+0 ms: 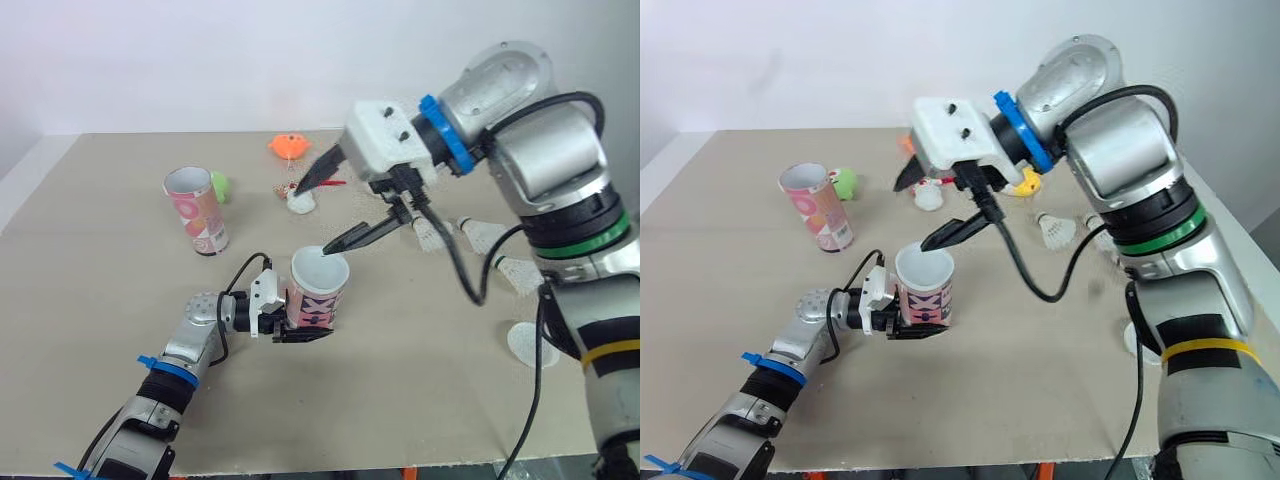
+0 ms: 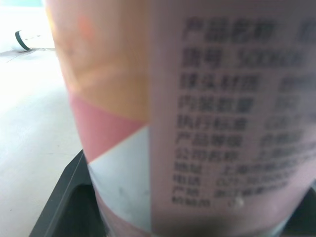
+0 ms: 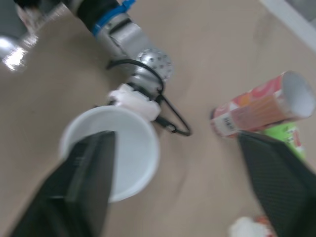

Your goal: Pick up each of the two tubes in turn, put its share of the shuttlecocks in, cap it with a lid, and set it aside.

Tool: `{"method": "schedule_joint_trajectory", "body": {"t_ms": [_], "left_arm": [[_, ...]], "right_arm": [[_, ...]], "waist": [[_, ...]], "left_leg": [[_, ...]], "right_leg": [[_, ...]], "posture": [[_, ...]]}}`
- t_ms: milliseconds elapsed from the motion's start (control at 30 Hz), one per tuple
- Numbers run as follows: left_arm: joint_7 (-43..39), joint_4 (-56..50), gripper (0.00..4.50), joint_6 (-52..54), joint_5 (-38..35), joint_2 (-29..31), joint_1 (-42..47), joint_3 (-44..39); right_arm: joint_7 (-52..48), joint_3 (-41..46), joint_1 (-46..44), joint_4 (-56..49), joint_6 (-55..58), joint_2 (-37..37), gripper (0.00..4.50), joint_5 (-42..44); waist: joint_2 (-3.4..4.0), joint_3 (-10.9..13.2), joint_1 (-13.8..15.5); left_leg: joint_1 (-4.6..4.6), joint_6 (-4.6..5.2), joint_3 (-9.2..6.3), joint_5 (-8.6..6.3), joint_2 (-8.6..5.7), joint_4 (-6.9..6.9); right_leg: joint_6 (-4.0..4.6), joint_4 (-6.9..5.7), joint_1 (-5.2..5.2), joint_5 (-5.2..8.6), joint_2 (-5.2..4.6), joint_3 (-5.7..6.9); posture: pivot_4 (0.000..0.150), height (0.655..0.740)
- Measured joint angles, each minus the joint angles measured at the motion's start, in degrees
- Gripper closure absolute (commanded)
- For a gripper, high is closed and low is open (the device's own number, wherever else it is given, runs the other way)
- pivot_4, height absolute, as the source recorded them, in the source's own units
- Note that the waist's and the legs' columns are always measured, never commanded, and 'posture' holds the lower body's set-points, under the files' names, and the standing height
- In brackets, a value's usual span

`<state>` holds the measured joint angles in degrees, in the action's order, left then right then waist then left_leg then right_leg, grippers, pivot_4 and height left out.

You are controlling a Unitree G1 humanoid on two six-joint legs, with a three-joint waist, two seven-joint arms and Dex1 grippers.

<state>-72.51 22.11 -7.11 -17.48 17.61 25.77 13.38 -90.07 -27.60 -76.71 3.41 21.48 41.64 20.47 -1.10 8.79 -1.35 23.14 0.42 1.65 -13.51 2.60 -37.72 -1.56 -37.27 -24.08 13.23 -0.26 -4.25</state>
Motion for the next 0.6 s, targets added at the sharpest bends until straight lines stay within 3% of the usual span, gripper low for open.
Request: {"method": "schedule_joint_trajectory", "body": {"t_ms": [167, 600], "left_arm": [[-0.02, 0.36, 1.51, -0.04, 0.00, 0.00, 0.10, -0.24], [-0.02, 0.31, 1.51, -0.07, 0.00, -0.02, -0.04, -0.39]], "right_arm": [[-0.03, -3.44, 1.81, -0.94, -0.12, 1.23, 4.44, 2.41], [-0.07, -8.24, 3.11, -3.18, -1.53, 3.05, 4.49, 3.73]], "waist": [[0.01, 0.00, 0.00], [0.01, 0.00, -0.01]], "left_leg": [[0.00, 0.03, -0.02, 0.02, 0.04, 0.00], [0.02, 0.03, -0.01, 0.02, 0.06, 0.00]], "right_leg": [[-0.01, -0.01, -0.01, -0.03, 0.09, 0.01], [-0.01, -0.01, -0.05, -0.04, 0.12, 0.01]], "posture": [[0.150, 0.7400], [0.150, 0.7400]]}}
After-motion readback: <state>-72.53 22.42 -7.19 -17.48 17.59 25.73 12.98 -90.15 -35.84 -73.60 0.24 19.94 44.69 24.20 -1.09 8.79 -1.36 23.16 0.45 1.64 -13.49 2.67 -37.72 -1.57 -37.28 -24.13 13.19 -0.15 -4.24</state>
